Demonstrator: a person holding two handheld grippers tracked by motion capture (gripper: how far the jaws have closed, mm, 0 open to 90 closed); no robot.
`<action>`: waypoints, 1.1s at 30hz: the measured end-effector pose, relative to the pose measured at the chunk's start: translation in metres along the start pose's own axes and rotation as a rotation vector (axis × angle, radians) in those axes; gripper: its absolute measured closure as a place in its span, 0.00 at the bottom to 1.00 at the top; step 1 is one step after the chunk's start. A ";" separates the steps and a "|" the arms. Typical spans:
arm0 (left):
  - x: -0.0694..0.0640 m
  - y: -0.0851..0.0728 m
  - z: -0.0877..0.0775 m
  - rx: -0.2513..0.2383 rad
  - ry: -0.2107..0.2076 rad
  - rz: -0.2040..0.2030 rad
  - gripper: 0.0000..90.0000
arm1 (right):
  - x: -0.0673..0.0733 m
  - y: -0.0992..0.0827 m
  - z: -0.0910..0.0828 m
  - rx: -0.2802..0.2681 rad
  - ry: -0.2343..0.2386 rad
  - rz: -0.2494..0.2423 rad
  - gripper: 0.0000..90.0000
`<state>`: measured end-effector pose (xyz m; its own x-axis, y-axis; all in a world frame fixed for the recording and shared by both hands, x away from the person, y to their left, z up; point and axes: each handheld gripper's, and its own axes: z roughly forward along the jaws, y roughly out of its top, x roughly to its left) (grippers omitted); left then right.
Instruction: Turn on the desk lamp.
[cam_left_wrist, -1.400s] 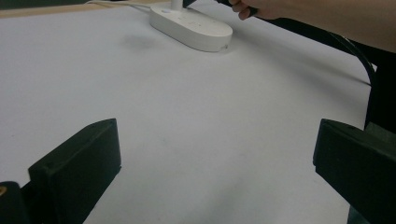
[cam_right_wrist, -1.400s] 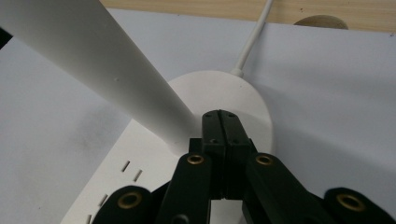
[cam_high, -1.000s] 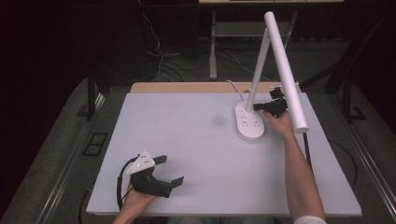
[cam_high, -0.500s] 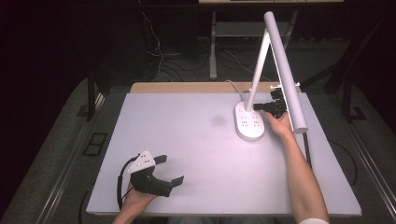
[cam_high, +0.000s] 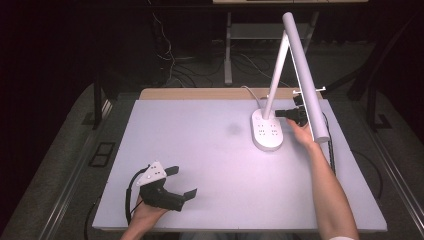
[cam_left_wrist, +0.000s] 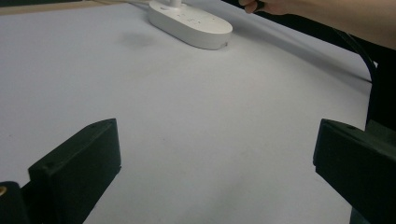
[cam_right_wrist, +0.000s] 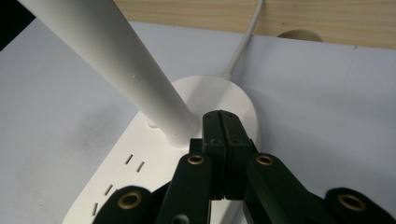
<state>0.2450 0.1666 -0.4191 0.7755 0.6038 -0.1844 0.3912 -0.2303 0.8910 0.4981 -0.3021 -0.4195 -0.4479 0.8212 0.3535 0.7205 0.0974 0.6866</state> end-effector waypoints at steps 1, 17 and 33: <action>0.000 0.000 0.000 0.001 0.000 0.001 0.00 | 0.001 0.001 -0.005 -0.003 0.001 -0.003 1.00; -0.002 0.000 0.001 0.005 0.005 0.013 0.00 | 0.018 -0.011 -0.045 -0.022 0.002 -0.046 1.00; -0.006 0.002 0.004 0.008 -0.012 0.032 0.00 | 0.048 -0.031 -0.074 -0.031 0.001 -0.039 0.38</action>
<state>0.2432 0.1600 -0.4177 0.7934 0.5871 -0.1606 0.3698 -0.2555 0.8933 0.4156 -0.3076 -0.3765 -0.4756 0.8166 0.3271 0.6858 0.1114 0.7192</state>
